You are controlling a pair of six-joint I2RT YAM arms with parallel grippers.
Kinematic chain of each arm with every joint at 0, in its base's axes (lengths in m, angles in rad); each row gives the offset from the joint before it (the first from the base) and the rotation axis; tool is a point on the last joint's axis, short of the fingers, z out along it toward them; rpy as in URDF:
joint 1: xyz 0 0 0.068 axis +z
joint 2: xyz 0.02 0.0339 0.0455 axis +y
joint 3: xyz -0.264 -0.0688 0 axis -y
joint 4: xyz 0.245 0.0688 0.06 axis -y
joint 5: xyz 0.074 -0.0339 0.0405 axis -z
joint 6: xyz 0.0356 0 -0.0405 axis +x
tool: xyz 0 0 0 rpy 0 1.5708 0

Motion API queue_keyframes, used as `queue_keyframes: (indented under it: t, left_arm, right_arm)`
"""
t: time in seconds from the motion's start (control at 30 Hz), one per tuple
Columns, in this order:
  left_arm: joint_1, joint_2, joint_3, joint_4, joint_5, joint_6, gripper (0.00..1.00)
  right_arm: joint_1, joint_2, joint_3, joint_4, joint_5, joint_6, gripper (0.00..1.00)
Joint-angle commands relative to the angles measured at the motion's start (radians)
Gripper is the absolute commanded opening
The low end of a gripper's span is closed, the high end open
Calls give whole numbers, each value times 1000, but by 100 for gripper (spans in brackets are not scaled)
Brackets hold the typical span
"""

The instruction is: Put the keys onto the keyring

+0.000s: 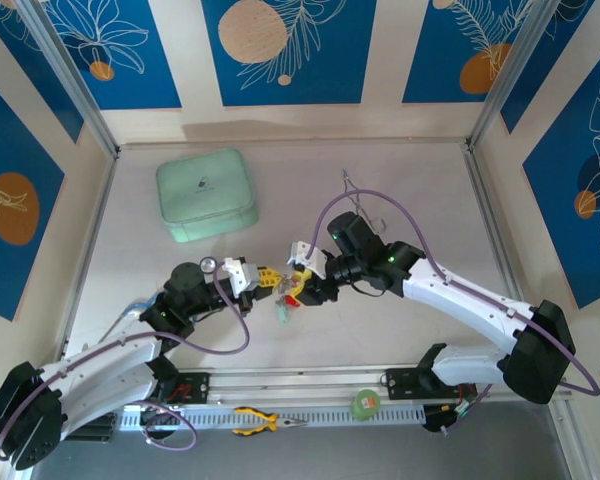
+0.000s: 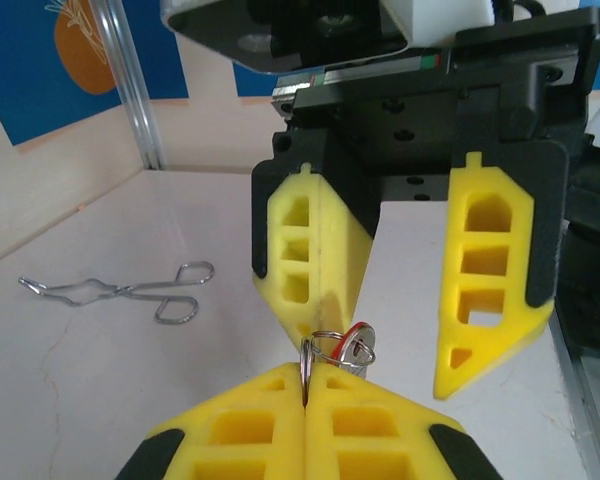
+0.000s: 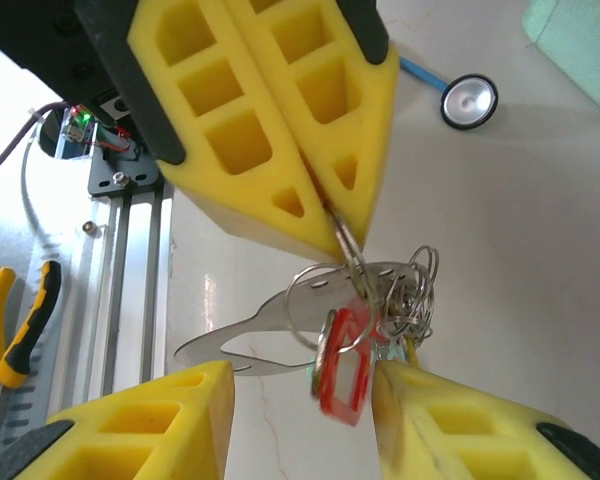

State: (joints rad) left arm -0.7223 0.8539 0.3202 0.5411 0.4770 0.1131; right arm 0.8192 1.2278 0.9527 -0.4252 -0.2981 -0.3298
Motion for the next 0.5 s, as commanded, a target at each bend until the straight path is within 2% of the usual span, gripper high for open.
queue_keyframes:
  t: [0.0,0.07,0.1,0.17,0.37,0.47]
  left_arm:
    - [0,0,-1,89,3,-23,0]
    - [-1,2,-3,98,2,-27,0]
    - [-2,1,-5,107,-1,-30,0]
    - [-1,3,-15,144,-11,-43,0]
    - [-1,81,-28,347,-24,-76,0]
    - [-1,102,-18,360,-6,-77,0]
  right_arm:
    - [9,11,8,43,1,23,36]
    - [8,20,14,34,2,20,21]
    - [10,21,14,26,6,16,11]
    - [10,23,4,17,12,12,1]
    - [47,92,18,58,-6,19,2]
    - [37,69,11,97,-21,37,15]
